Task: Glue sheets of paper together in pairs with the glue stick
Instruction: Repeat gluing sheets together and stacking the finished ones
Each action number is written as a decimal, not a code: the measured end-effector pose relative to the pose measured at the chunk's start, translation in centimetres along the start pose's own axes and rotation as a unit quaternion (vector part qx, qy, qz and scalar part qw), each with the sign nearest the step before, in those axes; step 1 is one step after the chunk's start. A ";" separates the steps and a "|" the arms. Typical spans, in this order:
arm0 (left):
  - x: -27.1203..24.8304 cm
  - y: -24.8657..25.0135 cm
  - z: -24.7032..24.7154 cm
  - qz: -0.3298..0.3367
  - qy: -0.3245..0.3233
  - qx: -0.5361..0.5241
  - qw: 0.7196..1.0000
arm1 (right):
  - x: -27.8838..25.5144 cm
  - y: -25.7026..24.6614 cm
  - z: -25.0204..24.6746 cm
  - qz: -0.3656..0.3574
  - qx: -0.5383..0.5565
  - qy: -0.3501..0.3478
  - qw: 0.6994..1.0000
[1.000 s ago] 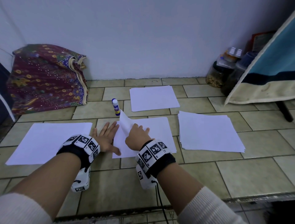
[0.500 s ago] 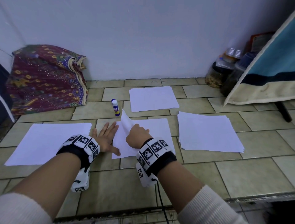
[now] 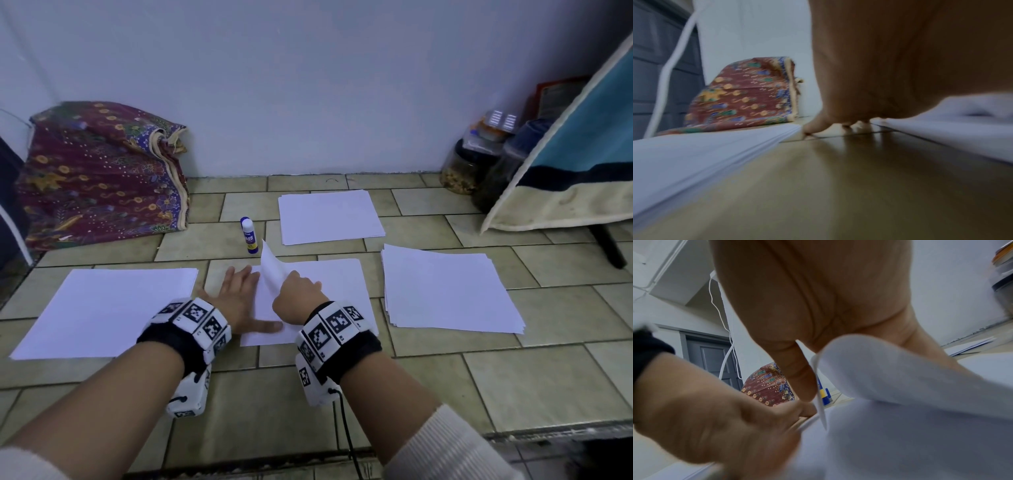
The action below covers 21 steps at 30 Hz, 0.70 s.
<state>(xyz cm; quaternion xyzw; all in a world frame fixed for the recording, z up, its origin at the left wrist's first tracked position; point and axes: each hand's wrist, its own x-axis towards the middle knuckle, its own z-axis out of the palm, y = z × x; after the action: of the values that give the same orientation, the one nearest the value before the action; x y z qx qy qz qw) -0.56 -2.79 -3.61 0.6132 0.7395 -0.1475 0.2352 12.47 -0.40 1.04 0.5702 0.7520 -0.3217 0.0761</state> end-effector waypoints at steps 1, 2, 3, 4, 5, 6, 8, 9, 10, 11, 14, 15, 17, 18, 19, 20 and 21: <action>-0.1 0.4 0.3 -0.003 0.011 0.024 1.000 | 0.0 -0.1 0.1 0.000 -0.003 0.001 1.000; -0.1 0.7 0.4 -0.003 0.017 0.034 0.999 | 0.0 -0.2 0.1 -0.002 -0.009 0.002 1.000; -0.1 0.8 0.3 -0.001 0.015 0.037 0.999 | -0.1 -0.2 0.1 -0.002 -0.016 0.004 1.000; -0.1 0.8 0.2 0.002 0.008 0.038 0.999 | -0.1 -0.2 0.2 -0.003 -0.021 0.006 1.000; -0.1 0.8 0.1 0.005 0.003 0.038 0.999 | -0.1 -0.2 0.2 -0.002 -0.023 0.008 1.000; -0.1 0.7 0.1 0.007 0.001 0.039 0.999 | -0.1 -0.2 0.2 -0.002 -0.022 0.009 1.000; 0.0 0.5 0.1 0.005 -0.002 0.042 0.999 | -0.1 -0.1 0.3 0.000 -0.014 0.008 1.000; 0.1 0.5 0.2 0.003 -0.005 0.044 0.999 | -0.1 -0.1 0.4 0.002 -0.010 0.007 1.000; 0.2 0.5 0.2 0.002 -0.008 0.044 0.999 | -0.1 0.0 0.4 0.002 -0.006 0.007 1.000; 0.3 0.5 0.2 0.000 -0.010 0.043 0.999 | 0.0 0.0 0.5 0.003 -0.003 0.007 1.000; 0.2 0.7 0.1 -0.001 -0.014 0.044 0.999 | 0.0 0.1 0.6 0.005 -0.001 0.007 1.000; 0.1 0.7 0.0 -0.001 -0.015 0.045 0.999 | 0.0 0.1 0.6 0.006 -0.001 0.008 1.000; 0.0 0.8 -0.1 0.000 -0.020 0.044 0.999 | 0.0 0.1 0.6 0.007 -0.004 0.007 1.000; -0.2 0.9 -0.1 0.000 -0.022 0.043 0.999 | 0.1 0.0 0.6 0.008 -0.006 0.006 1.000; -0.3 0.9 -0.2 -0.001 -0.024 0.042 0.999 | 0.2 -0.1 0.6 0.008 -0.010 0.005 1.000; -0.4 1.0 -0.3 -0.003 -0.026 0.043 0.999 | 0.3 -0.2 0.6 0.010 -0.016 0.003 1.000; -0.4 1.0 -0.3 -0.003 -0.028 0.043 0.999 | 0.3 -0.3 0.7 0.013 -0.023 0.001 1.000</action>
<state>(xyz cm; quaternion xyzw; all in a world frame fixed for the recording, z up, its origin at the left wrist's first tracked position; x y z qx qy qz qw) 0.42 -2.76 -3.04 0.6160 0.7278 -0.1969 0.2283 11.96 -0.55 0.48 0.5783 0.7519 -0.3028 0.0921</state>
